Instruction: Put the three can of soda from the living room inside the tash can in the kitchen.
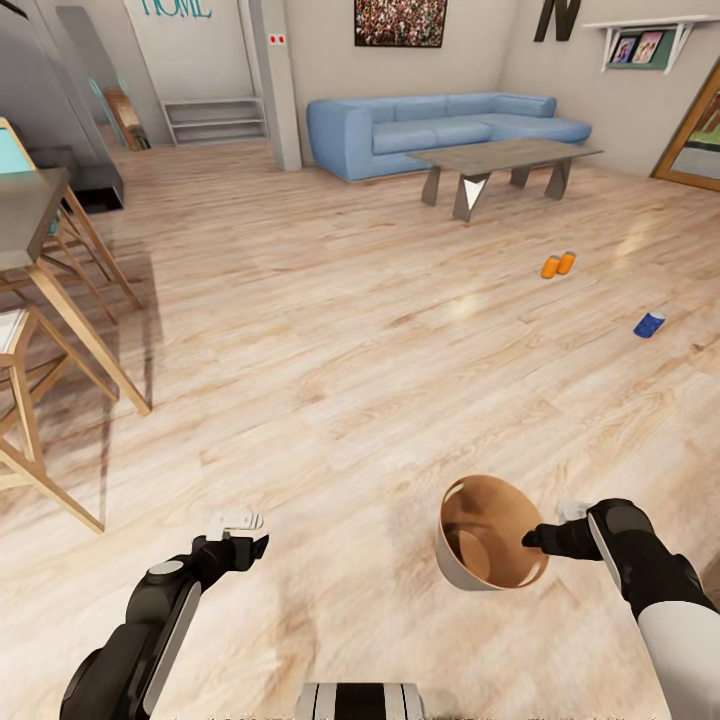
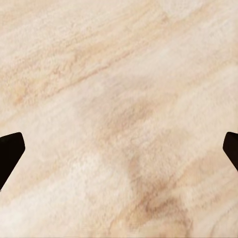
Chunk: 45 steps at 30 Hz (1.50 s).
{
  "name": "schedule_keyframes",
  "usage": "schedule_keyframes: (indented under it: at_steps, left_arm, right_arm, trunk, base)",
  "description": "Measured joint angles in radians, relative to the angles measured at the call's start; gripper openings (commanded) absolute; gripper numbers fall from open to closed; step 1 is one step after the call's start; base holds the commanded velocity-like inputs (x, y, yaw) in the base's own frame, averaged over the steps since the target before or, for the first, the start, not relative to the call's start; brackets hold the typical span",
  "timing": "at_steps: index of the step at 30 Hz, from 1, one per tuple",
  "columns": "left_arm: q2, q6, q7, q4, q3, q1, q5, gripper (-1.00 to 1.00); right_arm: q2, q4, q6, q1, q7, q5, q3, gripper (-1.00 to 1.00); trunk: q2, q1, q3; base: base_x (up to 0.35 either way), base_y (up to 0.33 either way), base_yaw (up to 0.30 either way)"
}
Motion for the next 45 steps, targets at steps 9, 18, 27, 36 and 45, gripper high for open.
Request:
schedule_keyframes:
  at_steps: [9, 18, 27, 36, 45]
  left_arm:
    - [0.000, 0.002, 0.000, 0.000, 0.000, 0.000, 0.000, 1.00]
    - [-0.001, 0.002, 0.000, -0.001, 0.000, 0.000, 0.000, 1.00]
    - [-0.001, 0.002, 0.000, -0.002, 0.000, 0.000, 0.000, 1.00]
    - [-0.001, 0.002, 0.000, -0.001, -0.001, 0.000, -0.001, 1.00]
    - [-0.001, 0.002, 0.000, 0.000, -0.002, 0.000, -0.005, 1.00]
  right_arm:
    - [0.000, 0.000, 0.000, 0.000, -0.001, 0.000, 0.000, 1.00]
    - [0.000, 0.001, -0.001, 0.000, 0.005, -0.001, 0.000, 1.00]
    - [0.001, 0.001, 0.002, 0.000, 0.003, -0.026, 0.010, -1.00]
    - [0.000, 0.001, 0.002, 0.000, 0.000, -0.022, 0.010, -1.00]
    - [-0.001, 0.001, -0.002, 0.000, 0.005, 0.002, 0.006, -1.00]
  trunk:
    - [-0.002, 0.004, -0.035]
    - [-0.002, 0.004, -0.039]
    - [-0.002, 0.004, -0.039]
    - [-0.002, 0.004, -0.035]
    - [0.000, 0.000, 0.000]
  base:
    - [0.000, 0.000, 0.000]
    - [0.000, 0.000, 0.000]
    - [0.000, 0.000, 0.000]
    - [0.000, 0.000, 0.000]
    - [0.000, 0.000, 0.000]
